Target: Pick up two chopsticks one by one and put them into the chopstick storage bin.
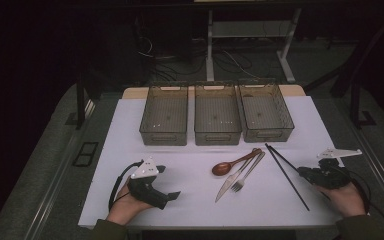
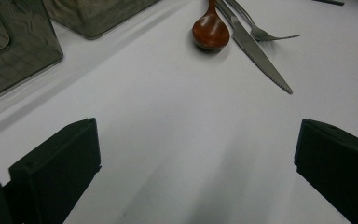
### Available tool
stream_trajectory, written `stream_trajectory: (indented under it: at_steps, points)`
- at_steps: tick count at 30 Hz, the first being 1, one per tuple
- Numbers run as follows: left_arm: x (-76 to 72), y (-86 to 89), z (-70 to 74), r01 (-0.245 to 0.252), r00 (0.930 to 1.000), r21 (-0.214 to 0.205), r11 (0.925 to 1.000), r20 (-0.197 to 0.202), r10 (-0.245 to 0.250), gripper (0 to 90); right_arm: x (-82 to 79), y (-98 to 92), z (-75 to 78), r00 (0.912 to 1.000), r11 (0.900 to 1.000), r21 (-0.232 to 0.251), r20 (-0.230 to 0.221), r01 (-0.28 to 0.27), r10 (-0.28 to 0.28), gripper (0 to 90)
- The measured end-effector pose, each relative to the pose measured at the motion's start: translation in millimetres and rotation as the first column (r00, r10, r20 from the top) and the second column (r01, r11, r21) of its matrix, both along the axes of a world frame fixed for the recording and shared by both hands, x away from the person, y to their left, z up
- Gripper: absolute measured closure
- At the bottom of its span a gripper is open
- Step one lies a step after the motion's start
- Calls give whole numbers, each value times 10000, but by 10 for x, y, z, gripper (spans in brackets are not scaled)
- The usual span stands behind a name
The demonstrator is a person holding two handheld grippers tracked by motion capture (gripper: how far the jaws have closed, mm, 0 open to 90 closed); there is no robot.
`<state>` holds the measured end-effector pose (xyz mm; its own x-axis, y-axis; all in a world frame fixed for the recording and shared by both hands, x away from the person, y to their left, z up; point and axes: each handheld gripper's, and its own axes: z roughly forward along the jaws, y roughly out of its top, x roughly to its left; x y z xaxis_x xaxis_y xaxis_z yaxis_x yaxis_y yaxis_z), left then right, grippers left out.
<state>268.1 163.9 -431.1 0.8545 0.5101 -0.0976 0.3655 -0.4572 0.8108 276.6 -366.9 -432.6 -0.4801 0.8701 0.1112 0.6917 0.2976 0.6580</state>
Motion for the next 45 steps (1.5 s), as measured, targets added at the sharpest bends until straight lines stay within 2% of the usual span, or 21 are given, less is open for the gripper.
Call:
stream_trajectory:
  at_steps: [7, 13, 20, 21, 24, 36, 45]
  points:
    - [0, 1, 3, 9, 10000, 29, 10000, 2, -9, 0, -30, -43, 46, 9998, 9998, 159, 161, 107, -110, 850]
    - [1, -7, -6, -26, 10000, -25, 10000, -42, 26, 0, -88, -97, 156, 9983, 9983, 550, 530, 198, -228, 849]
    - [4, -4, -4, -6, 10000, -14, 10000, 1, 6, 0, -136, -98, 261, 9969, 9950, 1003, 781, -30, -49, 849]
    - [5, -2, -3, -4, 10000, -16, 10000, 7, 4, 0, -150, -86, 296, 9969, 9925, 1221, 792, -99, 2, 850]
    - [6, -3, -3, -4, 10000, -17, 10000, 5, 4, 0, -151, -62, 341, 9954, 9910, 1309, 948, -277, 153, 849]
    - [1, -22, 14, 29, 10000, -203, 9998, 52, -28, 0, -37, 95, 475, 9899, 9845, 1578, 1298, -770, 566, 850]
    - [-1, -35, 8, 8, 10000, -232, 9997, 22, -7, 0, 99, 258, 535, 9869, 9776, 1731, 1279, -1199, 984, 850]
